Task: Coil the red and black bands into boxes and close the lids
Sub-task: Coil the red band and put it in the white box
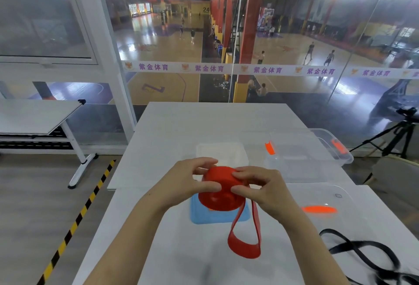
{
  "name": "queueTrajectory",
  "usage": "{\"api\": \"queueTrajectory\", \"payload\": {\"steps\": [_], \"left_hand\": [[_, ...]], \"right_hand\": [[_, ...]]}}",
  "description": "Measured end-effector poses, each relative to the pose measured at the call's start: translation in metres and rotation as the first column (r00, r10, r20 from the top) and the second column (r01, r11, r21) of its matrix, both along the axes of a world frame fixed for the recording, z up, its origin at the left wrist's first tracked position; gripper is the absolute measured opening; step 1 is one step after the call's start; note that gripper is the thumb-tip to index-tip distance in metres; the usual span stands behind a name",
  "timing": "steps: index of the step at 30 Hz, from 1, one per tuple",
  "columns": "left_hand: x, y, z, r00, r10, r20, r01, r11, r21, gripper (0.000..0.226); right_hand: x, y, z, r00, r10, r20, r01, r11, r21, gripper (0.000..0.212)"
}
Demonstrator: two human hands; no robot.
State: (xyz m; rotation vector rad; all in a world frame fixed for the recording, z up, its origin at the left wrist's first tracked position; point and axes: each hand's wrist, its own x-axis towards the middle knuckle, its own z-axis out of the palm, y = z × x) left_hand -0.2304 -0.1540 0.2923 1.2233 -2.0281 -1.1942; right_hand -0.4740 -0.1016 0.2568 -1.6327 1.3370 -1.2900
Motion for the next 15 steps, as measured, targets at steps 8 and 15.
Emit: {"api": "queueTrajectory", "payload": {"steps": [8, 15], "left_hand": [[-0.009, 0.004, 0.002, 0.986, -0.065, 0.155, 0.075, 0.995, -0.062, 0.04], [-0.005, 0.007, -0.007, 0.966, 0.058, -0.251, -0.057, 0.998, 0.014, 0.02]], "right_hand": [[0.008, 0.004, -0.004, 0.997, 0.043, -0.071, -0.044, 0.999, -0.003, 0.029], [-0.004, 0.003, -0.01, 0.981, -0.014, 0.192, 0.009, 1.0, 0.028, 0.037]]}}
